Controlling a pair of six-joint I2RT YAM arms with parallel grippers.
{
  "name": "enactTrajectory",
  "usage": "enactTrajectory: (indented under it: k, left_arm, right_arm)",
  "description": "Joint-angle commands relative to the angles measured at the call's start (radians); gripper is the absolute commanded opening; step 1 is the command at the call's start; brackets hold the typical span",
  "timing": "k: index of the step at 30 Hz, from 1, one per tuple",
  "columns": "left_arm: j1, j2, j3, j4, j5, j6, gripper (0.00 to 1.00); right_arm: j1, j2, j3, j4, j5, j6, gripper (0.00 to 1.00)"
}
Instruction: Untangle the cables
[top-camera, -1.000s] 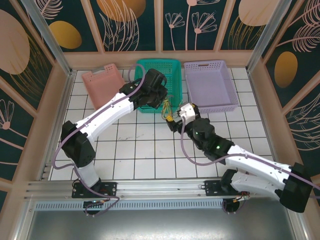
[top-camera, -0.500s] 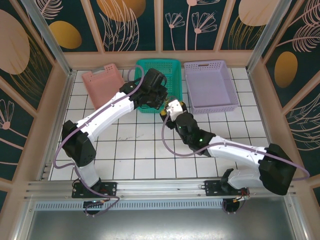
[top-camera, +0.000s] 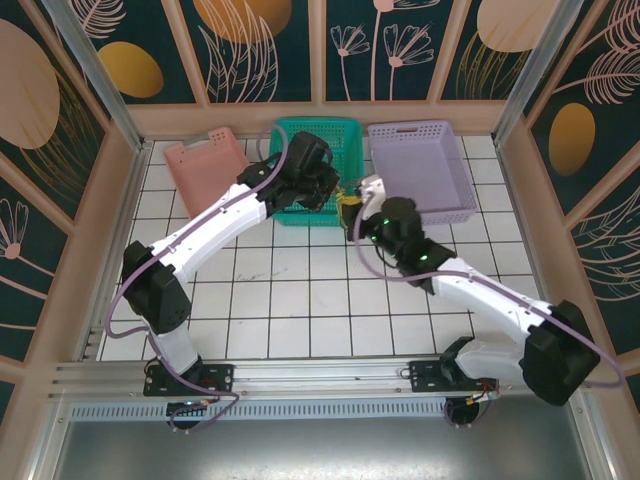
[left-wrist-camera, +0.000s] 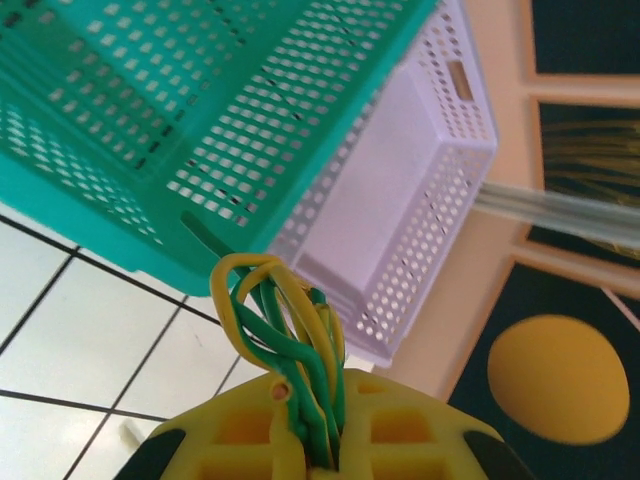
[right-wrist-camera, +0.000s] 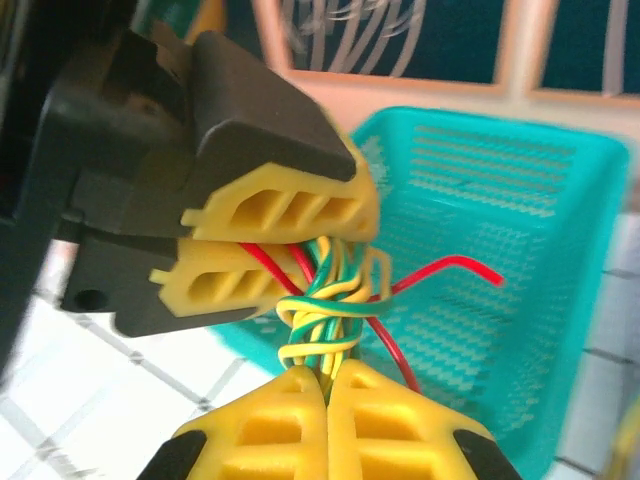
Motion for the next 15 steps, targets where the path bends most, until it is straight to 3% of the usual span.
enactTrajectory:
  k: [1, 6, 9, 11, 12, 13, 15]
  left_arm:
    - [0.055, -0.053, 0.020, 0.052, -0.006, 0.256, 0.00]
    - [0.077, -0.053, 0.023, 0.160, 0.071, 0.477, 0.00]
    - [0.081, -0.054, 0.029, 0.147, 0.084, 0.525, 0.00]
    - [0.084, -0.053, 0.018, 0.146, 0.085, 0.488, 0.00]
    - [0.084, -0.053, 0.010, 0.145, 0.084, 0.454, 0.00]
    - [0.084, -0.053, 0.006, 0.141, 0.082, 0.422, 0.00]
    - [0.084, -0.049, 0.008, 0.099, 0.065, 0.329, 0.00]
  right_arm:
    - [-0.159, -0.062, 0.026, -0.099, -0.481, 0.164, 0.00]
    - [-0.295, -0.046, 0.031, -0.050, -0.896, 0.376, 0.00]
    - [-0.330, -0.034, 0.041, -0.038, -0.972, 0.434, 0.00]
    - [-0.324, -0.045, 0.066, -0.108, -0.900, 0.366, 0.00]
    - [-0.309, -0.057, 0.083, -0.176, -0.804, 0.302, 0.07]
    - [-0.288, -0.071, 0.101, -0.228, -0.710, 0.241, 0.20]
    - [-0.182, -0.123, 0.119, -0.306, -0.400, 0.093, 0.45]
